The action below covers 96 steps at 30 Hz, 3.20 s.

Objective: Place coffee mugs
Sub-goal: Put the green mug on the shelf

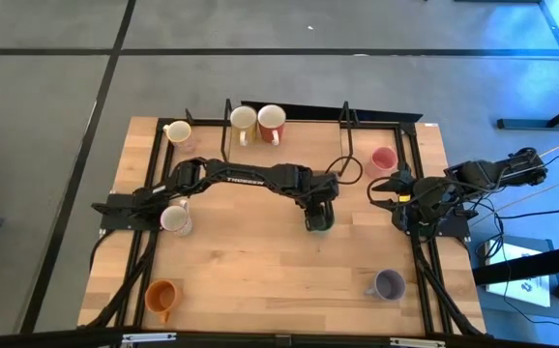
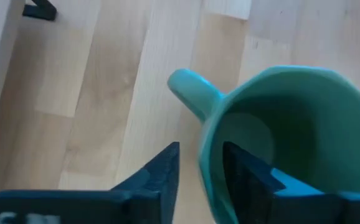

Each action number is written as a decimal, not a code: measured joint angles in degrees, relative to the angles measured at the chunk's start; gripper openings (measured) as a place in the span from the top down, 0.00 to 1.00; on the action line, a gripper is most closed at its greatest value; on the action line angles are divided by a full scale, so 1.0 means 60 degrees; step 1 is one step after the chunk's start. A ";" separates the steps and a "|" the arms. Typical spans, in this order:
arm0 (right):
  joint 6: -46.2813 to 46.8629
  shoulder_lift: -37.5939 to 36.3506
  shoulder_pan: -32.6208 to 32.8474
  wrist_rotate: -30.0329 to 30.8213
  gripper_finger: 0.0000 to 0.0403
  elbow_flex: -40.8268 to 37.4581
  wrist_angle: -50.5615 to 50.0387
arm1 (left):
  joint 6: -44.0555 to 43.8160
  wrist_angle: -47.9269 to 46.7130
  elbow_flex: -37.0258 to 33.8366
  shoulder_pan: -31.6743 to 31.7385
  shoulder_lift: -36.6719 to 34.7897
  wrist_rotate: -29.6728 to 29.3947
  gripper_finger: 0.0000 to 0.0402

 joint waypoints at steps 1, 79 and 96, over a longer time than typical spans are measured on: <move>0.0004 0.0000 0.0000 0.0002 0.55 0.0000 0.0000 | 0.0044 0.0052 0.0000 0.0000 0.0000 0.0000 0.75; 0.1206 -0.0004 -0.0006 0.1490 0.56 -0.0984 0.0572 | 0.1245 -0.0247 0.0652 0.4856 -0.1010 -0.1232 0.96; 0.1202 -0.0004 -0.0004 0.1477 0.55 -0.0987 0.0552 | 0.1232 -0.0374 0.0652 0.4863 -0.0765 -0.1325 0.88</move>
